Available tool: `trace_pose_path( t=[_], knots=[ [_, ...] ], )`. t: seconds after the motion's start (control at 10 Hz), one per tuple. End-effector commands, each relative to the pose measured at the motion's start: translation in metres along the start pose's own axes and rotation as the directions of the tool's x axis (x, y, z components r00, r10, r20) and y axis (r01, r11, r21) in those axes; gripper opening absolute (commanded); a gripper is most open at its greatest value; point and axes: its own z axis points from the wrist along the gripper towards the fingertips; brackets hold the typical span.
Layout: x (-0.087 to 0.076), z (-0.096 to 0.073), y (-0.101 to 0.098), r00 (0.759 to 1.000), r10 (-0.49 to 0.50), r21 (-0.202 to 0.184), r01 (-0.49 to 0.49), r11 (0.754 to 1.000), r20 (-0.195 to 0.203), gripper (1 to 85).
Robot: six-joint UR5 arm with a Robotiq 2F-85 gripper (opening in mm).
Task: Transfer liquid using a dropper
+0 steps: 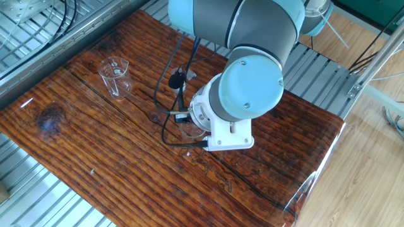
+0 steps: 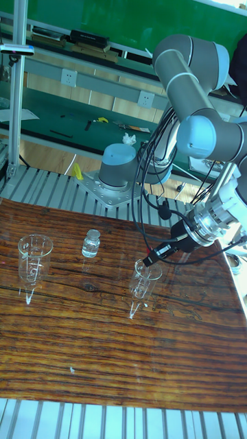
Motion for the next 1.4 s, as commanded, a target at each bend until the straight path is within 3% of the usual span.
trace_pose_path(
  t=[0.0,1.3],
  knots=[
    [-0.003,0.0006,0.0026,1.0,0.002,-0.012,-0.002,1.0,0.01,10.7],
    [-0.0063,0.0013,0.0039,1.0,0.005,-0.017,-0.004,1.0,0.02,13.0]
  ],
)
